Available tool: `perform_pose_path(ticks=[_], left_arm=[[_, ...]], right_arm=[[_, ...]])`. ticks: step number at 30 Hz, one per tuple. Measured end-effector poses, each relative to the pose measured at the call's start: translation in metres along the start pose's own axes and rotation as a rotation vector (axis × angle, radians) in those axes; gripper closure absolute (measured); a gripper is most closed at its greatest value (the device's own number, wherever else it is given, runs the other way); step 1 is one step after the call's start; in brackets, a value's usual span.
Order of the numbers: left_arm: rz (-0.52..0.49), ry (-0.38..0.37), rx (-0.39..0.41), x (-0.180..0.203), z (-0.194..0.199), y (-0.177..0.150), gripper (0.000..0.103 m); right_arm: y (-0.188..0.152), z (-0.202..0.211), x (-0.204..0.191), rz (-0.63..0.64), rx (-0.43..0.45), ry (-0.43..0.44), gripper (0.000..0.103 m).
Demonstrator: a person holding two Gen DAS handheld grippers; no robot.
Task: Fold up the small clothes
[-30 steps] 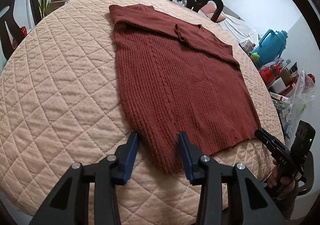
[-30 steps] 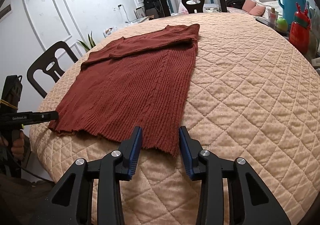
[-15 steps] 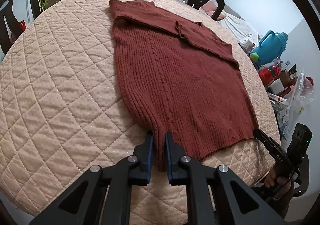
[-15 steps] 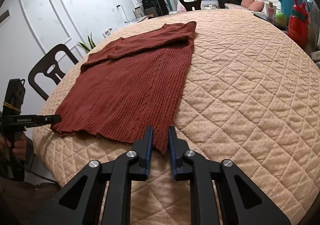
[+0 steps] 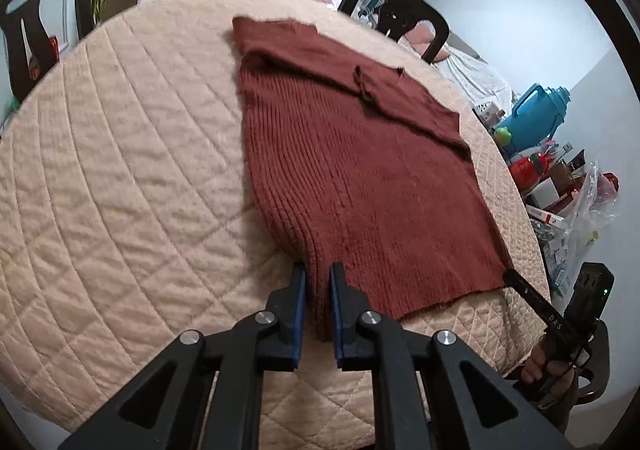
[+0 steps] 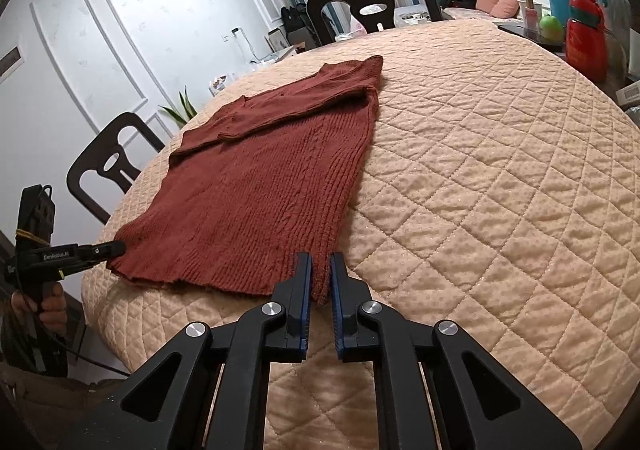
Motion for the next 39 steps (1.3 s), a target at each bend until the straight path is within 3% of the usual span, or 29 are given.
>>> perform_pose_path(ticks=[3, 4, 5, 7, 9, 12, 15, 17, 18, 22, 39], left_arm=[[0.015, -0.033, -0.022, 0.002, -0.006, -0.006, 0.081], [0.016, -0.051, -0.012, 0.003, -0.005, -0.006, 0.071], [0.019, -0.067, 0.005, 0.005, -0.003, -0.004, 0.05], [0.044, -0.082, 0.052, 0.005, 0.002, 0.001, 0.027], [0.072, -0.081, 0.048, 0.003, -0.001, 0.003, 0.027], [0.052, -0.041, 0.027, 0.006, -0.004, 0.003, 0.032], [0.041, 0.008, 0.009, 0.004, -0.005, 0.002, 0.051], [0.057, 0.012, -0.006, 0.0, -0.006, 0.001, 0.079], [0.064, 0.005, -0.027, -0.001, -0.01, -0.001, 0.083], [0.059, 0.005, -0.033, -0.002, -0.009, 0.0, 0.091], [0.05, -0.098, 0.122, 0.017, 0.047, 0.026, 0.092]], right_arm=[[-0.001, -0.001, 0.003, -0.009, -0.002, -0.003, 0.094], [-0.001, -0.001, 0.004, -0.011, -0.003, -0.003, 0.094], [-0.001, -0.002, 0.005, -0.016, -0.005, -0.004, 0.094], [-0.001, -0.002, 0.006, -0.019, -0.008, 0.001, 0.094], [-0.002, -0.003, 0.005, -0.018, -0.01, -0.002, 0.094], [-0.005, -0.006, 0.005, -0.017, -0.022, 0.0, 0.093], [-0.006, -0.007, 0.004, -0.006, -0.023, -0.006, 0.093], [-0.005, -0.006, 0.002, 0.012, -0.022, -0.003, 0.093], [-0.003, -0.005, 0.0, 0.02, -0.016, 0.004, 0.094], [0.001, 0.0, -0.001, 0.002, 0.002, 0.038, 0.094], [0.017, 0.047, -0.02, -0.009, 0.105, 0.147, 0.095]])
Point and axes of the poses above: each gripper's, at about its wrist camera, not at the fingertips, and z roughly against the way its jaws point, x to its right, y to its top, the point moved 8 cm from there along -z, roughly the way its jaws point, and after that the axes turned 8 degrees about -z, right-handed, at the moved point
